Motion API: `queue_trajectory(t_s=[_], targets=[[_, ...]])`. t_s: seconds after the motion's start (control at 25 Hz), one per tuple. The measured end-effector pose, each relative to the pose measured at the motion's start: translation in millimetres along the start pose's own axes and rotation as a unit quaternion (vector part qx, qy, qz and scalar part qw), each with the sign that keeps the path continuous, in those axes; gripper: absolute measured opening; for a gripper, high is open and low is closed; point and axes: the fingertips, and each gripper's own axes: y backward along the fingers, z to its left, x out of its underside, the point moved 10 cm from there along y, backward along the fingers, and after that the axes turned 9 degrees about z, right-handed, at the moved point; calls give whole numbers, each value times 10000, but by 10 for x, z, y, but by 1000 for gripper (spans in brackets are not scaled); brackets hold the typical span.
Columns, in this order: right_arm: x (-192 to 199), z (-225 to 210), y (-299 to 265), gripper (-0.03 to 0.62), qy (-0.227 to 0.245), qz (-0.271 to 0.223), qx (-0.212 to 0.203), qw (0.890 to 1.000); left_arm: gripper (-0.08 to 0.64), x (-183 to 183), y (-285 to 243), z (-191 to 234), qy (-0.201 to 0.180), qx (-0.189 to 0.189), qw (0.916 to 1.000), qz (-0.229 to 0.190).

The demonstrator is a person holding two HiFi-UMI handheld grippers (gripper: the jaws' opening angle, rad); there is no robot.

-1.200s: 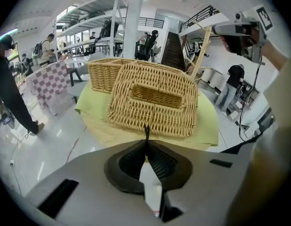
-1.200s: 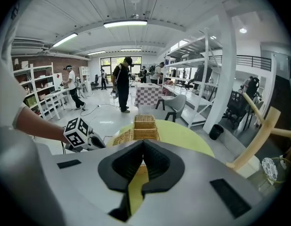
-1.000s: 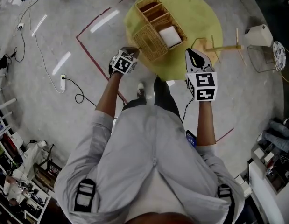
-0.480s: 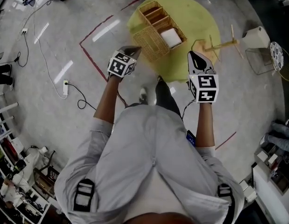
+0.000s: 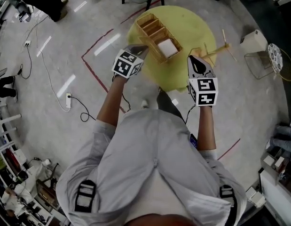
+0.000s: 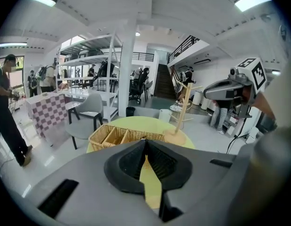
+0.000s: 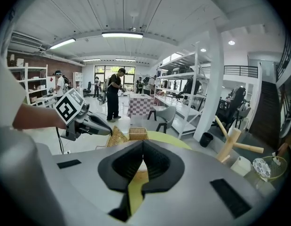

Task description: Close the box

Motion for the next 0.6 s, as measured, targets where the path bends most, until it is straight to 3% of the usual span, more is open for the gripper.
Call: queue_trajectory(t_s=[0.6], targets=[[-83, -411, -238, 23, -52, 36, -22, 10000, 41, -856, -724, -5, -336, 435, 9985, -49]])
